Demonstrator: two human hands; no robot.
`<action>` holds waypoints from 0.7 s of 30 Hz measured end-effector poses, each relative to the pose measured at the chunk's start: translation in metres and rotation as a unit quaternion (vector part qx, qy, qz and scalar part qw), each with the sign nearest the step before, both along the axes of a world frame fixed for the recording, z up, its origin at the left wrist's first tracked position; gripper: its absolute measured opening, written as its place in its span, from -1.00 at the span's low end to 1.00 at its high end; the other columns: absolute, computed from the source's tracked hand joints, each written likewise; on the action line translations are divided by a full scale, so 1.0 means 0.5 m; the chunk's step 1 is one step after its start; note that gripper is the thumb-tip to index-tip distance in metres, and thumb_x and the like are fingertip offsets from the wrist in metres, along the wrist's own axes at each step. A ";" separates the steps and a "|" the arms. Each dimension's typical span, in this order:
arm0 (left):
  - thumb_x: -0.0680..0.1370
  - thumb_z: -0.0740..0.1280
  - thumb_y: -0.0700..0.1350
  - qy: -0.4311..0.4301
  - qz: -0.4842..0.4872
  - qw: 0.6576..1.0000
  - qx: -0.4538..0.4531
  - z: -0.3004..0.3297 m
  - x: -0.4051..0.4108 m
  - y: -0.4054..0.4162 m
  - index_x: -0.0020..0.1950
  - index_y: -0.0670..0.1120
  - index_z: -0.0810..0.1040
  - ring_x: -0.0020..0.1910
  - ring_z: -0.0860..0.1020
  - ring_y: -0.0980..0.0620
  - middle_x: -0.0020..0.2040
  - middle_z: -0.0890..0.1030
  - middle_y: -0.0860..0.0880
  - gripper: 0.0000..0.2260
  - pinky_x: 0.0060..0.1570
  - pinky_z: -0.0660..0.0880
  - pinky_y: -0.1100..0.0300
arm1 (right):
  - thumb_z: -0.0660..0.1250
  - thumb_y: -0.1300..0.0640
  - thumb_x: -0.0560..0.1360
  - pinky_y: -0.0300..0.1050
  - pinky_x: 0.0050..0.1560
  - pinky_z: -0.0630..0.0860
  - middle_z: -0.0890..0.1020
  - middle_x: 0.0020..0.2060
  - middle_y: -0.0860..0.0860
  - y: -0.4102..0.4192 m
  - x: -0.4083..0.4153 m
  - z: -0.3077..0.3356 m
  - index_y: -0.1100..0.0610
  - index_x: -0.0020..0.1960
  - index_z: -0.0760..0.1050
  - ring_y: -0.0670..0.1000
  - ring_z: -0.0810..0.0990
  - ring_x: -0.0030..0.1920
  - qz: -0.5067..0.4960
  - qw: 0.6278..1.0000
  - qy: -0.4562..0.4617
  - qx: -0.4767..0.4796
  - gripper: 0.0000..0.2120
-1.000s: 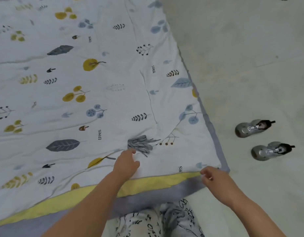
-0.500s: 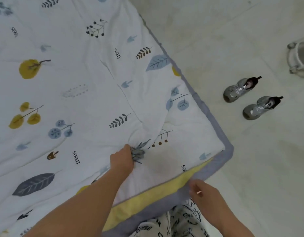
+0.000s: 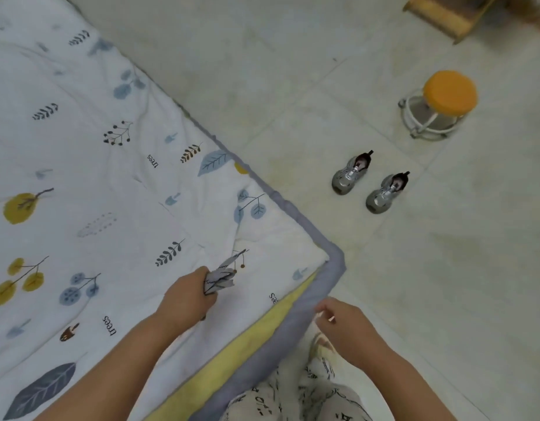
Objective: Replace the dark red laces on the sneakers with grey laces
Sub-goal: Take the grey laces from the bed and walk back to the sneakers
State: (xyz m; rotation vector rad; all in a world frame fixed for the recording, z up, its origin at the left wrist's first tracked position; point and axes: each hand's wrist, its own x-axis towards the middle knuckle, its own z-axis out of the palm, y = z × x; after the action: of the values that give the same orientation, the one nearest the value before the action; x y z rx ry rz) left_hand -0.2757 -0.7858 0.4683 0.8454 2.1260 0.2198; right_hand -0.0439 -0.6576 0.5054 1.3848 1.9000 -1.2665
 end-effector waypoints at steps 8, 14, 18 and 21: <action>0.50 0.28 -0.23 -0.007 -0.003 0.999 0.051 0.110 0.164 0.155 -0.21 -0.12 0.36 -0.45 0.44 0.10 -0.34 0.46 0.01 -0.87 -0.52 0.31 0.39 | 0.12 0.10 0.59 -0.16 -0.06 0.45 0.53 -0.01 0.00 0.112 0.191 0.059 0.11 0.19 0.44 -0.03 0.48 -0.09 -0.025 0.996 0.035 0.072 -0.77; 0.49 0.28 -0.23 0.018 0.013 0.997 0.070 0.142 0.337 0.308 -0.28 -0.09 0.31 -0.52 0.41 0.11 -0.40 0.43 0.00 -0.80 -0.54 0.28 0.30 | 0.15 0.06 0.58 -0.23 0.00 0.42 0.48 0.00 -0.07 0.234 0.391 0.076 0.05 0.24 0.42 -0.07 0.47 -0.01 -0.039 0.995 0.033 0.090 -0.75; 0.50 0.27 -0.22 -0.008 0.000 0.996 0.090 0.155 0.446 0.406 -0.24 -0.02 0.36 -0.48 0.43 0.09 -0.37 0.48 0.00 -0.83 -0.50 0.34 0.26 | 0.15 0.05 0.58 -0.22 0.02 0.40 0.49 0.01 -0.05 0.325 0.505 0.085 0.05 0.24 0.42 -0.05 0.46 -0.01 -0.047 0.993 0.015 0.105 -0.74; 0.48 0.27 -0.22 -0.015 -0.018 0.996 0.084 0.152 0.493 0.463 -0.09 -0.13 0.46 -0.36 0.48 0.02 -0.28 0.56 -0.07 -0.97 -0.38 0.40 0.17 | 0.16 0.05 0.58 -0.20 0.02 0.41 0.52 0.07 -0.02 0.390 0.551 0.089 0.05 0.25 0.42 -0.03 0.49 0.03 -0.058 0.993 0.009 0.106 -0.74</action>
State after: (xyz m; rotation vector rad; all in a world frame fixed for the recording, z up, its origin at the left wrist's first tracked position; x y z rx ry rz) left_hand -0.0294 -0.5543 0.5445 0.9698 2.0841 0.3953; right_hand 0.2317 -0.4624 0.5499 1.6179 2.0416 -1.1594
